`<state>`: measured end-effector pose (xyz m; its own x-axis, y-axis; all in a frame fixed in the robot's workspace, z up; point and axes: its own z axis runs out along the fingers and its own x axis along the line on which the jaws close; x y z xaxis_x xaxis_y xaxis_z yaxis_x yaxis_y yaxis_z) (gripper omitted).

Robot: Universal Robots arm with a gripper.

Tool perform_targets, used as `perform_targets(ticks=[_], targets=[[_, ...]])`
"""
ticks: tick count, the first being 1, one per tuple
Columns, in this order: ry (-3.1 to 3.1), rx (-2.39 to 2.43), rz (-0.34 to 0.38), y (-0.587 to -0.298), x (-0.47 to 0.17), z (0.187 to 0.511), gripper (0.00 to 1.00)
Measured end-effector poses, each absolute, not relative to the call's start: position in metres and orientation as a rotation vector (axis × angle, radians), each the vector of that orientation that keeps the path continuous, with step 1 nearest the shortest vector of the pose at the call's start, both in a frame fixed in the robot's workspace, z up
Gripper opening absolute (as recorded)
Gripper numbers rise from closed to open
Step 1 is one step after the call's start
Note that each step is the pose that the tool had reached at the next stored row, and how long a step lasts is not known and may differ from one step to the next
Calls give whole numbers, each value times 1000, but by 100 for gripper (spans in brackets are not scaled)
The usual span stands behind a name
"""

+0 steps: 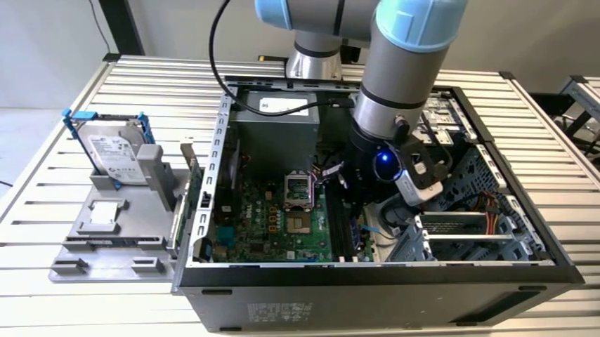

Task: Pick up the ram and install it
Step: 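Insert the ram into the slot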

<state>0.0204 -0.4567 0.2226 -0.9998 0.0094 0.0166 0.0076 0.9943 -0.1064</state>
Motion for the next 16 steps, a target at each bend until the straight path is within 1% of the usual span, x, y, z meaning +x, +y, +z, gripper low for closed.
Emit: perform_targets(ticks=[16], targets=[[-3120,-13,165,-457,21,218,0]])
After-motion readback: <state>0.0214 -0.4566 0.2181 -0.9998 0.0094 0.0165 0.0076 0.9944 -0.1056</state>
